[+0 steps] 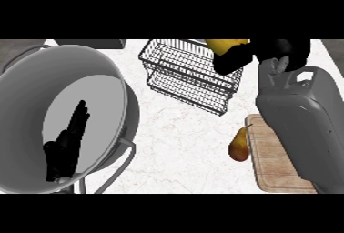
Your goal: Pick the lemon from the cutting board and place it in the tiered basket
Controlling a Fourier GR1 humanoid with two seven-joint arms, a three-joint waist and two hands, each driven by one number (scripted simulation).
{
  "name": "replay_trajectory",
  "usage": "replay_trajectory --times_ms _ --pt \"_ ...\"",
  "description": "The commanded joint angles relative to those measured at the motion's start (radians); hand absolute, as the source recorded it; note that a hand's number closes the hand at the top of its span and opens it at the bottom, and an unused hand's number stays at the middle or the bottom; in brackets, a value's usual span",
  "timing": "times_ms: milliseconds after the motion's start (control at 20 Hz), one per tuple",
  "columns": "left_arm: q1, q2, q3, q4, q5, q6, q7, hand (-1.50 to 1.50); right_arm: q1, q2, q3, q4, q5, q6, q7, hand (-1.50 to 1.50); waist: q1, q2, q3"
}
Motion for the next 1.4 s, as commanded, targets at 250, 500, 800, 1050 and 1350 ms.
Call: replay_trajectory --times_ms 250,500,800,1050,1350 --pt "0.057 -0.036 -0.057 0.146 0.007 0.052 -0.024 0.0 -0.04 0.112 0.002 0.286 0.102 -0.173 -0.062 1.5 -0.001 0.017 -0.019" --pt "0.052 -0.025 -0.004 0.115 0.018 -0.011 0.002 0.0 -0.015 0.159 -0.146 0.356 -0.011 -0.297 -0.14 1.5 0.003 0.019 -0.017" --pt "-0.001 -0.023 0.017 0.138 0.029 -0.024 0.023 0.0 -0.036 0.247 -0.244 0.436 -0.11 -0.447 -0.272 -1.5 0.001 0.02 -0.017" --pt "0.025 -0.022 -0.005 0.082 0.001 -0.011 0.054 0.0 -0.016 0.255 -0.276 0.42 -0.219 -0.559 -0.367 -1.5 -0.004 0.01 -0.017" --pt "0.11 -0.035 -0.02 0.069 0.001 0.023 0.01 0.0 -0.01 0.18 -0.356 0.312 -0.121 -0.712 -0.366 -1.5 -0.029 0.0 -0.018"
